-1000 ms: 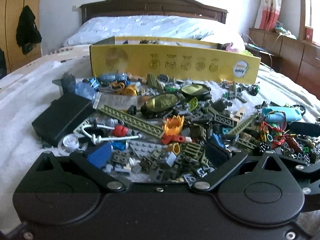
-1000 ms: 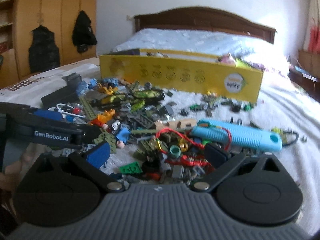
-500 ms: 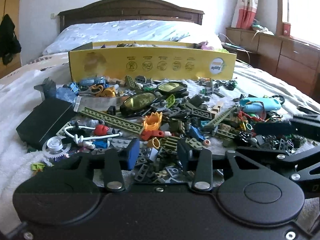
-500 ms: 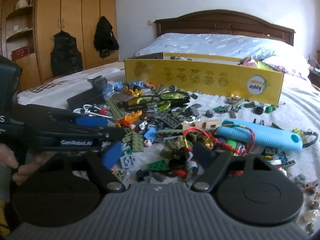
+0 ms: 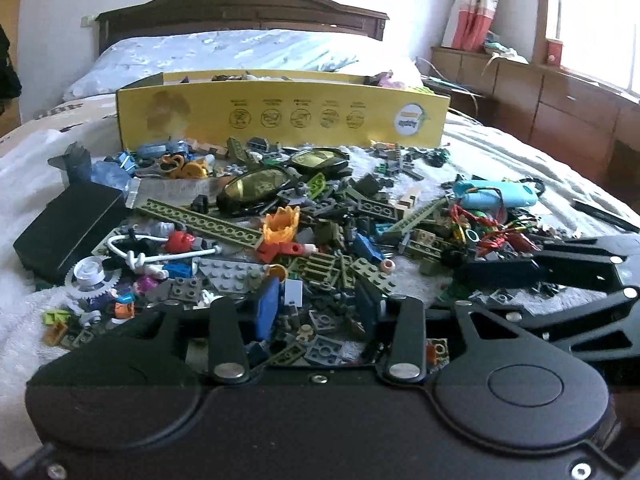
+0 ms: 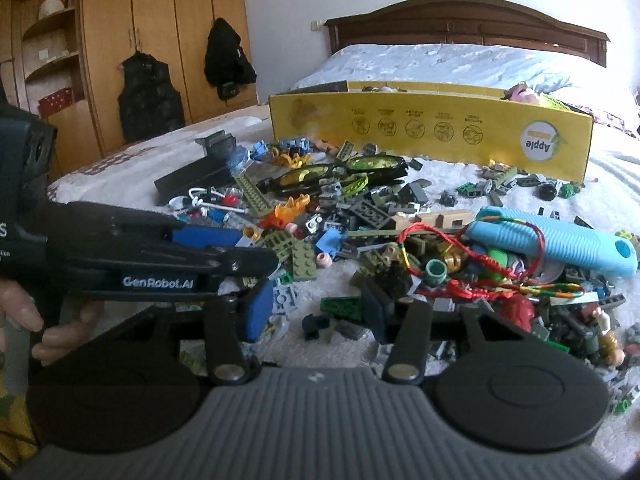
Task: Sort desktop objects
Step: 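Close the right gripper on a Lego piece while the left gripper grasps another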
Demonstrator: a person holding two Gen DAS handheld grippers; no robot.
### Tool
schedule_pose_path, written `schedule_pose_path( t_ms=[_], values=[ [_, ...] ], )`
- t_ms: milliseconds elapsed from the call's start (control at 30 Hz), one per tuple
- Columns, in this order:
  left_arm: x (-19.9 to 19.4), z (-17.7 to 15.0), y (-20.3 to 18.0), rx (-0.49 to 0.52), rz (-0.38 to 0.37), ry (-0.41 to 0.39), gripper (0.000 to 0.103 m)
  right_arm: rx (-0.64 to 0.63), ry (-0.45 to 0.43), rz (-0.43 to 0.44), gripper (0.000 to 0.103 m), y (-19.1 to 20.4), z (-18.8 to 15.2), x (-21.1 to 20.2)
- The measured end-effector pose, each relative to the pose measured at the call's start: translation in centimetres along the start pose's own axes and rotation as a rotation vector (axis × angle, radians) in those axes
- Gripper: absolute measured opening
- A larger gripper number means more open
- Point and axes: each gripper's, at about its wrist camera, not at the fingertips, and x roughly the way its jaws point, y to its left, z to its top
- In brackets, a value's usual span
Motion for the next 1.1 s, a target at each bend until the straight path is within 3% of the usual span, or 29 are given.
schedule_pose_path(
  t_ms=[67, 167, 500, 833, 933, 1033, 1100],
  values=[
    [0.0, 0.0, 0.2, -0.009, 0.010, -0.005, 0.041, -0.019, 0.004, -0.018, 0.059, 0.2, -0.1, 0.0],
    [0.0, 0.1, 0.5, -0.011, 0.014, -0.006, 0.039, -0.010, 0.010, -0.029, 0.057, -0.2, -0.2, 0.2],
    [0.6, -0.1, 0.3, -0.025, -0.004, 0.006, 0.013, 0.017, 0.013, -0.047, 0.056, -0.6, -0.5, -0.2],
    [-0.6, 0.3, 0.5, -0.039, -0.012, -0.023, 0.012, 0.100, 0.021, -0.025, 0.059, -1.2, -0.6, 0.5],
    [-0.8, 0.4, 0.4, -0.035, -0.017, -0.033, 0.012, 0.102, 0.014, -0.029, 0.057, -1.2, -0.6, 0.6],
    [-1.0, 0.5, 0.2, -0.032, -0.023, -0.038, 0.012, 0.111, 0.014, -0.054, 0.041, -1.3, -0.6, 1.0],
    [-1.0, 0.5, 0.1, -0.028, -0.022, -0.039, 0.012, 0.148, 0.021, -0.050, 0.041, -1.9, -0.6, 1.3]
  ],
)
